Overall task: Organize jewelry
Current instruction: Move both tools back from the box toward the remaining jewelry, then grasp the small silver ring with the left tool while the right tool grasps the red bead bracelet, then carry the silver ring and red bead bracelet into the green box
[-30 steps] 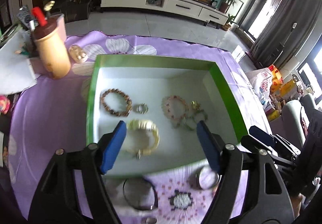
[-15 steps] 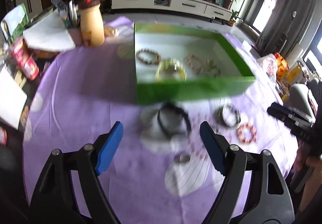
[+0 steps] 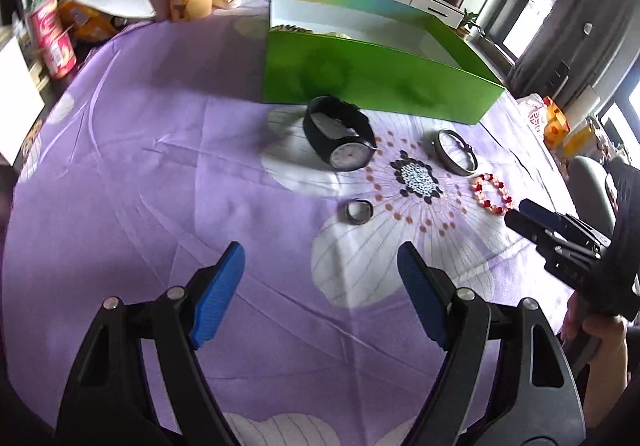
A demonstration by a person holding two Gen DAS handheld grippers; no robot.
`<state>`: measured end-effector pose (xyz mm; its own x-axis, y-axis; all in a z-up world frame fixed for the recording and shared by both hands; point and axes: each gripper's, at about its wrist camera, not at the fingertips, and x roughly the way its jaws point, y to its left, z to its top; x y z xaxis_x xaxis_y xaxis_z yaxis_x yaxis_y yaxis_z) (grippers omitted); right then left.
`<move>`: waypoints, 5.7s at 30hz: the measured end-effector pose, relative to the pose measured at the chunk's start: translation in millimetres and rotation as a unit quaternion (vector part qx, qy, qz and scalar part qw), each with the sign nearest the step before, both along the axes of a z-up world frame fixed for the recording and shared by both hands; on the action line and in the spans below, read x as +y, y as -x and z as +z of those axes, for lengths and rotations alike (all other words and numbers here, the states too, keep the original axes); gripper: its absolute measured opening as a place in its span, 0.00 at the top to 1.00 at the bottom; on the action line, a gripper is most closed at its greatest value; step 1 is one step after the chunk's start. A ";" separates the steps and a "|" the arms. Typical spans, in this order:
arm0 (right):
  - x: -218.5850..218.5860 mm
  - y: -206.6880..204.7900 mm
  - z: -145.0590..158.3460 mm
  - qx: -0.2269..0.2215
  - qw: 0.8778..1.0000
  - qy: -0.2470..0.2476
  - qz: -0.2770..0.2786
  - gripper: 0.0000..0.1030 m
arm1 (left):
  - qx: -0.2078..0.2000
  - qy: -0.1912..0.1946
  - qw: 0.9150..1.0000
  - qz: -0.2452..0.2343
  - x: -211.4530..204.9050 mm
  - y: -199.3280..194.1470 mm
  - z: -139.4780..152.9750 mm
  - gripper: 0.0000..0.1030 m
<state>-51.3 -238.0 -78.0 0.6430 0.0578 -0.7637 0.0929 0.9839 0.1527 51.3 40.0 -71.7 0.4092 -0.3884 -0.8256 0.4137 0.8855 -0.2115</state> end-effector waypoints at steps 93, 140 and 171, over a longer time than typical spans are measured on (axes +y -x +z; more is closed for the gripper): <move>29.1 -35.2 96.6 -0.099 0.993 0.050 0.029 0.93 | -0.064 0.036 0.994 -0.078 -43.4 -49.2 68.7 0.83; -50.5 -201.1 87.0 -0.047 0.997 0.046 -0.033 0.93 | -0.036 -0.056 0.996 -0.059 -170.1 -214.7 59.0 0.83; -56.4 -240.9 60.3 0.001 0.998 0.045 -0.033 0.93 | 0.043 -0.077 0.995 -0.037 -188.2 -253.3 8.2 0.82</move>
<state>189.6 -294.5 -17.7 0.6417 -0.0529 -0.7652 0.1579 0.9854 0.0643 304.6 -148.2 -63.5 0.3087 -0.2801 -0.9090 0.4651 0.8781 -0.1126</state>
